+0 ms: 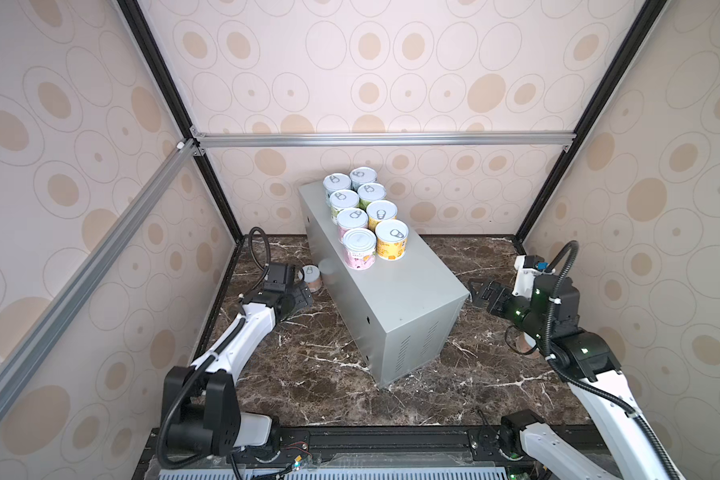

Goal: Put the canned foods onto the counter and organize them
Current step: 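Withdraw the right gripper while the left gripper moves toward the orange-labelled can, then lower the left gripper onto the orange-labelled can by the box and close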

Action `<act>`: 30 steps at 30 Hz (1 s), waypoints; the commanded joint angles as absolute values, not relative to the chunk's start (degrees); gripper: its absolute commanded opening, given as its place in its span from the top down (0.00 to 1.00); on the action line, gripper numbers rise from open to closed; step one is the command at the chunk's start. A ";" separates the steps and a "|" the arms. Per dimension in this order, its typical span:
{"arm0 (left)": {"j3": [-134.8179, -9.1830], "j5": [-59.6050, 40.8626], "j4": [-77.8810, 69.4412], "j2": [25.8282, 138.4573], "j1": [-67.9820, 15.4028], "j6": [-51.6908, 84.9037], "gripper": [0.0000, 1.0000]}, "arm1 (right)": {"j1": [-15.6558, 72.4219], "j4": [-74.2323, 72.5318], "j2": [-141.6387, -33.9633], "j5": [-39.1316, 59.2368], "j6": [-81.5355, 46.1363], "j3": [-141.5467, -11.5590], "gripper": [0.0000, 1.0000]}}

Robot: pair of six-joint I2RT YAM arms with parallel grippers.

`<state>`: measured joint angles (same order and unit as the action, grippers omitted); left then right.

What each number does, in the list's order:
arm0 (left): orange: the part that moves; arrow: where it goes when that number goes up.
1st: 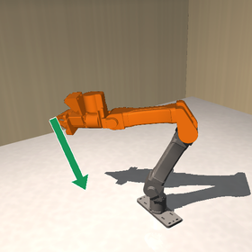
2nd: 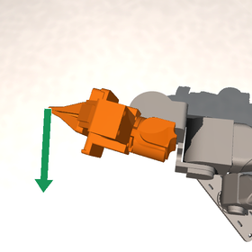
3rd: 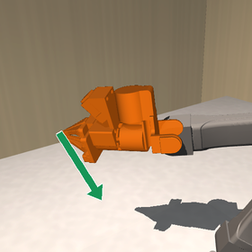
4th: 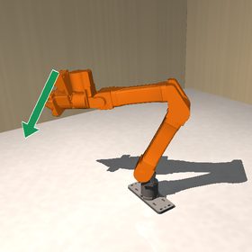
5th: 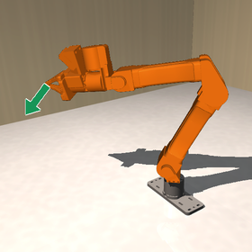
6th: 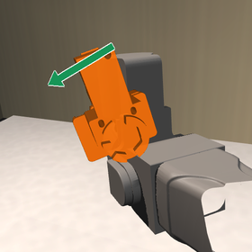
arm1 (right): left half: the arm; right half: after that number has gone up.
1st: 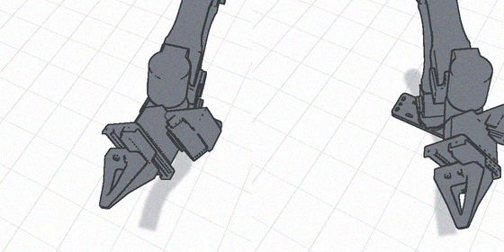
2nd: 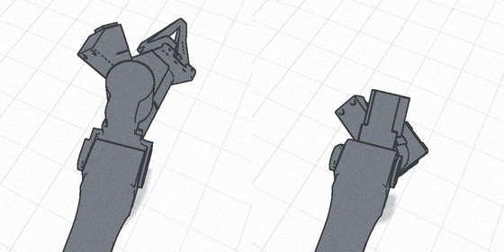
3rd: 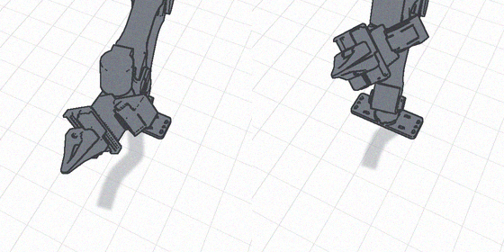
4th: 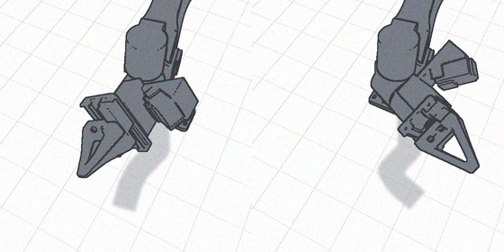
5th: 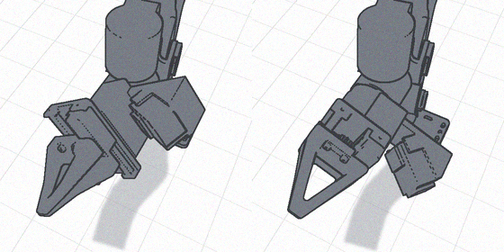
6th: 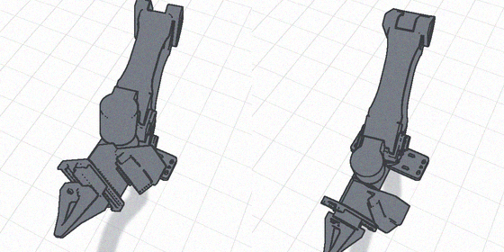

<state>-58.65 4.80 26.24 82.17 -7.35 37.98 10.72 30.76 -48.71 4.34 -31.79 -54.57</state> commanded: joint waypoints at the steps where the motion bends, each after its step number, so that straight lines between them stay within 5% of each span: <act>1: -65.74 2.67 22.67 88.33 -6.02 36.69 0.01 | 6.27 30.38 -51.95 9.46 -34.31 -50.14 0.00; 15: -86.37 -0.82 23.30 113.53 -2.78 36.62 0.01 | -0.34 18.68 -62.98 16.57 -35.64 -45.69 0.00; 30: -94.30 -7.13 18.97 122.56 1.52 42.01 0.01 | -0.35 19.51 -66.51 18.41 -33.66 -45.96 0.01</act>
<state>-91.18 -5.34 19.20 120.75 1.30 40.49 -0.10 19.66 -66.52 17.67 -34.46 -45.76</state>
